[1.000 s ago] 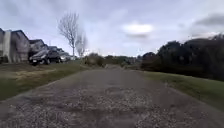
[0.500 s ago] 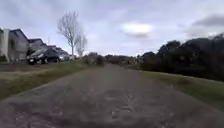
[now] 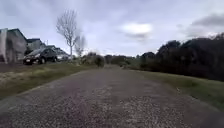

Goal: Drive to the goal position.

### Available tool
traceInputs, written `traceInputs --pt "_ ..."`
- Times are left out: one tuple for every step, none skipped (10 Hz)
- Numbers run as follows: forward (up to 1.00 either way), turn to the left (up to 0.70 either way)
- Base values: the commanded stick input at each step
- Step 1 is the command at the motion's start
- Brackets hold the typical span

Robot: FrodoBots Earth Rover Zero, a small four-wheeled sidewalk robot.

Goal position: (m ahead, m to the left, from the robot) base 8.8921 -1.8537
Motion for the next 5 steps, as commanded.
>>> traceInputs --pt "0.09 0.00" --pt "0.09 0.00" --pt "0.09 0.00" --pt "0.09 0.00" --pt "0.09 0.00"
